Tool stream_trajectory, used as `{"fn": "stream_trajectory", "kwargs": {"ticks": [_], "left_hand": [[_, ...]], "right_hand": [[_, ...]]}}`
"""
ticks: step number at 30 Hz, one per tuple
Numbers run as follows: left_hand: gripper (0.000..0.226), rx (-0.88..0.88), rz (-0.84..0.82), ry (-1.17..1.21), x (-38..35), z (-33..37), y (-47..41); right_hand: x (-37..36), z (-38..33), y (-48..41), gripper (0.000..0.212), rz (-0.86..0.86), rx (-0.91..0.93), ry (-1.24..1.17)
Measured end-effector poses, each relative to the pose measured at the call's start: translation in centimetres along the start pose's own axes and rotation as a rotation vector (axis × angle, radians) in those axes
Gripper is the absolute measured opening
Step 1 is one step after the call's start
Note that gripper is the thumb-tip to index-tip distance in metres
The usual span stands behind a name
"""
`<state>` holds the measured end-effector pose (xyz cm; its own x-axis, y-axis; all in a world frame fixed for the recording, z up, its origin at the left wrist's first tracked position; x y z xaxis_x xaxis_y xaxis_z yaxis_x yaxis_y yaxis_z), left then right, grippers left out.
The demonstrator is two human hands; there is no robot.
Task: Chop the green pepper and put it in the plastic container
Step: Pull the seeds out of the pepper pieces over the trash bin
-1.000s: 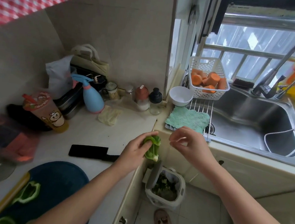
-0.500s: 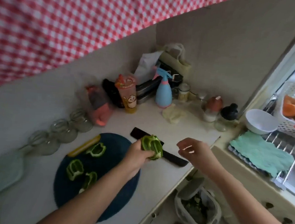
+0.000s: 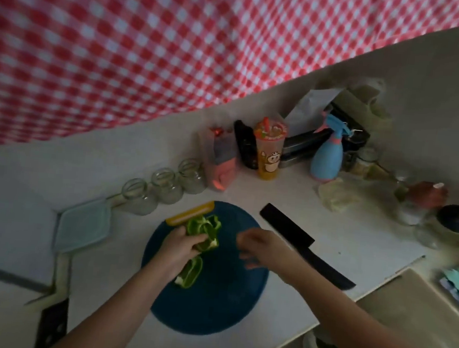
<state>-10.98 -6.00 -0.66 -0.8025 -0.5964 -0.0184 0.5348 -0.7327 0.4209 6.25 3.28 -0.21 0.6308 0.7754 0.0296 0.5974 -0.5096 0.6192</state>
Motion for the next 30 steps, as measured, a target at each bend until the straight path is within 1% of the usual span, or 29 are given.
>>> {"fn": "stream_trajectory", "kwargs": {"ticks": [2,3,4,7,9,10,11,13,14,15,17,18,19,22,24,27,30], "left_hand": [[0.03,0.025,-0.027,0.107,-0.9,0.1,0.0],[0.031,0.031,-0.046,0.149,-1.6,0.3,0.1],[0.03,0.04,-0.067,0.184,-2.2,0.6,0.2],[0.029,0.089,-0.173,0.218,-3.6,1.5,0.6],[0.035,0.112,-0.229,0.176,-3.7,1.5,0.5],[0.037,0.116,-0.236,0.138,-3.5,1.4,0.3],[0.039,0.11,-0.24,0.097,-3.2,1.2,0.2],[0.038,0.096,-0.259,0.045,-2.9,0.8,-0.1],[0.037,0.092,-0.275,0.037,-2.9,0.8,-0.2],[0.036,0.085,-0.288,0.029,-2.9,0.8,-0.3],[0.037,0.072,-0.284,-0.016,-3.0,0.8,-0.7],[0.04,0.052,-0.271,-0.082,-2.9,0.7,-1.0],[0.04,0.015,-0.268,-0.199,-2.6,0.7,-1.1],[0.034,-0.202,-0.228,-0.762,-0.6,0.1,-1.9],[0.04,-0.256,-0.197,-1.01,0.9,-0.5,-2.0],[0.039,-0.229,-0.207,-1.161,2.1,-1.4,-2.1],[0.042,-0.164,-0.25,-1.184,2.3,-2.0,-2.2]], "right_hand": [[-1.1,-1.1,-0.4,0.042,-0.056,-0.01,0.078],[-1.4,-1.4,-0.7,0.054,-0.053,-0.002,0.137],[-1.7,-1.8,-1.0,0.058,-0.018,0.007,0.188],[-1.3,-1.8,-2.2,0.048,0.182,0.067,0.374],[-0.8,-1.3,-3.0,0.043,0.23,0.084,0.408],[-0.7,-0.9,-3.3,0.041,0.221,0.077,0.357],[-0.7,-0.5,-3.6,0.036,0.197,0.049,0.229],[-0.8,-0.1,-3.9,0.015,0.117,-0.051,-0.142],[-0.9,0.0,-4.0,0.007,0.086,-0.108,-0.278],[-0.8,0.3,-4.3,0.004,0.074,-0.155,-0.359],[-0.6,0.7,-4.9,0.006,0.051,-0.21,-0.462],[-0.4,0.8,-5.2,0.006,0.058,-0.231,-0.483],[-0.2,0.9,-5.5,0.007,0.085,-0.251,-0.482],[1.3,1.3,-6.5,0.011,0.206,-0.312,-0.432],[2.5,1.5,-7.3,0.011,0.286,-0.358,-0.321],[3.4,1.5,-8.2,0.011,0.338,-0.398,-0.209],[3.2,1.1,-8.9,0.009,0.34,-0.372,-0.271]]}}
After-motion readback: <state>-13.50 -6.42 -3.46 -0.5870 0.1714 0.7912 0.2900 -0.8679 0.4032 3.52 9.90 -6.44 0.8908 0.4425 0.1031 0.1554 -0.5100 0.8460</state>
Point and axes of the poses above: each hand's wrist, its own y-axis away from the middle knuckle, its own x-axis out of the back of the hand, z = x × y, the point moved 1 cm from there along -y, towards the middle knuckle, and after that the axes turned 8 degrees about -x, right-handed, at the moved point
